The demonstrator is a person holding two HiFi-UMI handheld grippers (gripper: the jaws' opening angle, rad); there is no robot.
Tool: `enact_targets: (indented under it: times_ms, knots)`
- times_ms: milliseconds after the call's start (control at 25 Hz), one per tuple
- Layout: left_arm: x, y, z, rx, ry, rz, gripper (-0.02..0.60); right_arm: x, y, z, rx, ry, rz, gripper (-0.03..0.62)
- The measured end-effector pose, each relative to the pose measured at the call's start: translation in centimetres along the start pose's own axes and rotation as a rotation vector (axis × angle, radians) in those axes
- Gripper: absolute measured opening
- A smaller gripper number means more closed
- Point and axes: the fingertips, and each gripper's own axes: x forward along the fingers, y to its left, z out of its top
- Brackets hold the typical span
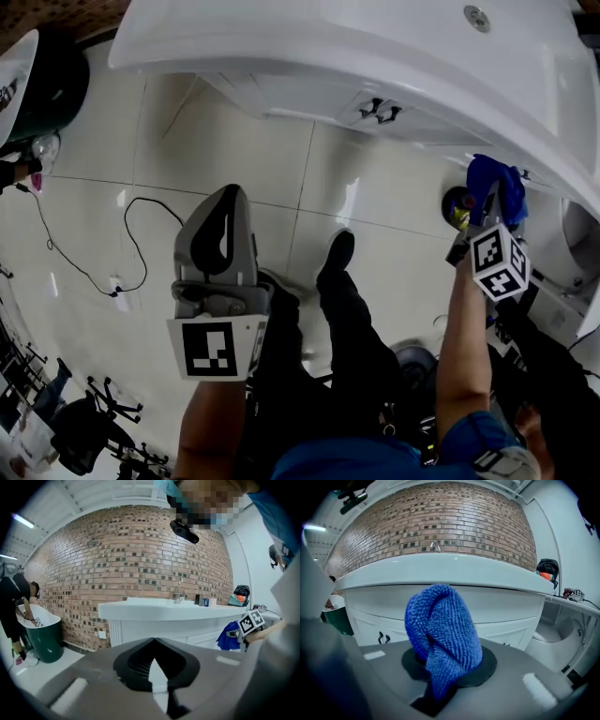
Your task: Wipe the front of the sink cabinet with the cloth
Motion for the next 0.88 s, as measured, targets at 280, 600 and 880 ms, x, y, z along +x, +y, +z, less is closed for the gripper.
enact_targets:
  times_ms: [280, 600, 880]
  knots:
    - [4.2, -1.2, 1.8, 0.059, -0.146, -0.048, 0.002, 2.1, -2.7, 2.0, 0.028, -0.084, -0.073, 0.072]
    - [8.4, 1.0, -4.7, 0.131, -0.179, -0.089, 0.002, 2.6, -3.6, 0.9, -0.026, -0.201, -0.100, 0.072]
    - [12.2, 3.0, -10.8, 0.118, -0.229, -0.109, 0.002, 4.0, -4.2, 0.3, -0.065, -0.338, -0.121, 0.072]
